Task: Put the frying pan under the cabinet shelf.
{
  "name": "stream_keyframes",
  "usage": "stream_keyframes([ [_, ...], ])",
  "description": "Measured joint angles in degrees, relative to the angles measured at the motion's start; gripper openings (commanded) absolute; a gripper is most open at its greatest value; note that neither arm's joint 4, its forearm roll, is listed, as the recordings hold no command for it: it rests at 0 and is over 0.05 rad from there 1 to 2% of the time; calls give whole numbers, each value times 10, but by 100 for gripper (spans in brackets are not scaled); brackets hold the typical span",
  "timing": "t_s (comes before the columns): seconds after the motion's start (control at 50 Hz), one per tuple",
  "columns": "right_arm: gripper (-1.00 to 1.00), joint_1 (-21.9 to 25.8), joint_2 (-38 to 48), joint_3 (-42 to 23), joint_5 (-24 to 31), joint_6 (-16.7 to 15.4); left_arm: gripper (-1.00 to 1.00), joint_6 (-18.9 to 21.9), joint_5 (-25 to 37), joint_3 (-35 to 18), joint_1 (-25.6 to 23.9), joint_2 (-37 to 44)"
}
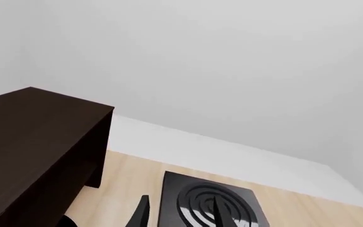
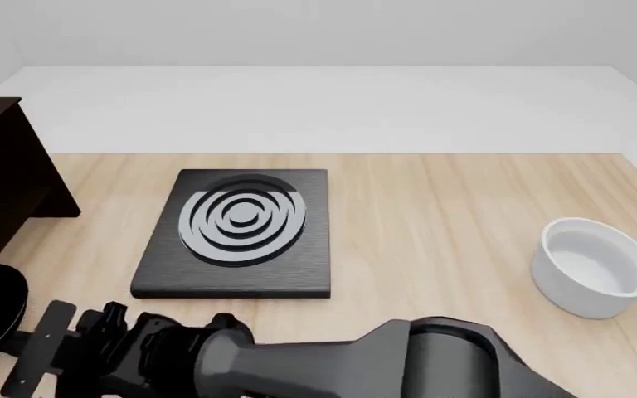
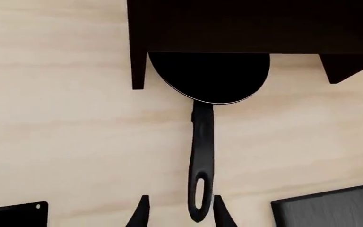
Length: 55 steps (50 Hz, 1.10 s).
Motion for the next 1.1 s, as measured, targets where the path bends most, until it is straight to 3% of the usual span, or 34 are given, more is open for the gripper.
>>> stream_keyframes([
  [0.66,100,-21,-64,97,-31,3,100,9,-8,4,-9,0],
  [1.1,100,-43,-110,132,-21,-10,100,10,12,-17,-12,0],
])
